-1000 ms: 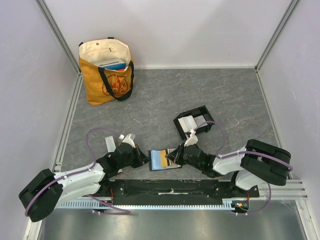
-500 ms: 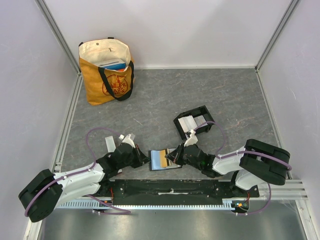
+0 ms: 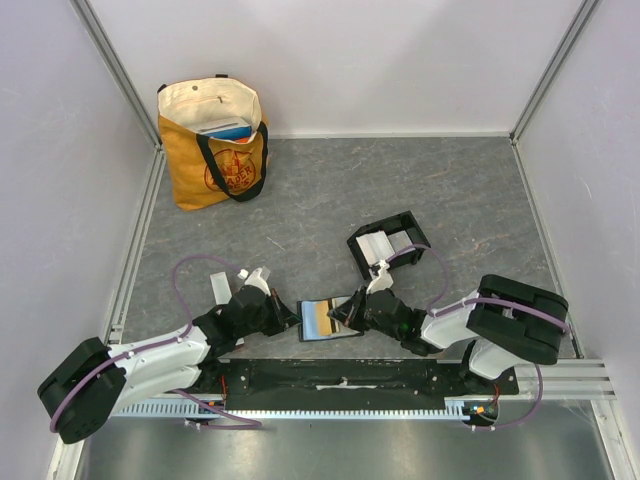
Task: Put the credit cards into the card holder
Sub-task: Insert the credit card into the card holder.
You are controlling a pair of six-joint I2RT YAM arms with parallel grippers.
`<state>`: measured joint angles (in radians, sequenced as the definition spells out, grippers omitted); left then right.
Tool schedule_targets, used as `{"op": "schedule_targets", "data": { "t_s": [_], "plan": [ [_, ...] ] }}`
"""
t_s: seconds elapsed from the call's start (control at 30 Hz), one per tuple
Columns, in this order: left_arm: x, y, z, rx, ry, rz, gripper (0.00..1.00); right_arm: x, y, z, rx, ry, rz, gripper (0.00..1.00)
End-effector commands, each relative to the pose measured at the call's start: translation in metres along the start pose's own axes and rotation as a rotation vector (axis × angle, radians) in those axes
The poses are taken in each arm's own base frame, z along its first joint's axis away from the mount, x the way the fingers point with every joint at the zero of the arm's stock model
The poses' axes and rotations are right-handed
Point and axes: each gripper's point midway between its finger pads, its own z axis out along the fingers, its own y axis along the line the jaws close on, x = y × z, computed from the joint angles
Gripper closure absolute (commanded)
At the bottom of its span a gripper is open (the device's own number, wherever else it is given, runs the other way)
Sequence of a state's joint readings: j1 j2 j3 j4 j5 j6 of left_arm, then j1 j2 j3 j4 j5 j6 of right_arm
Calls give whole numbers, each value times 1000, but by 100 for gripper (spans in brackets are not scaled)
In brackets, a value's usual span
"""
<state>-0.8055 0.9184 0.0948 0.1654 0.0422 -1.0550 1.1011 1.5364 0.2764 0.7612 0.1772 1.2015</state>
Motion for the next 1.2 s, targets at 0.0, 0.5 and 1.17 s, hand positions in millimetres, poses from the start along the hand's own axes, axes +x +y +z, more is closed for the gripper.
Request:
{"op": "schedule_targets", "data": {
  "t_s": [0.0, 0.5, 1.17],
  "plan": [
    [-1, 9, 1, -56, -9, -13, 98, 13, -14, 2, 38, 48, 12, 97],
    [-2, 8, 1, -56, -9, -16, 98, -4, -21, -4, 215, 22, -112, 60],
    [-5, 3, 1, -41, -19, -8, 98, 10, 24, 7, 160, 101, -281, 59]
  ]
}}
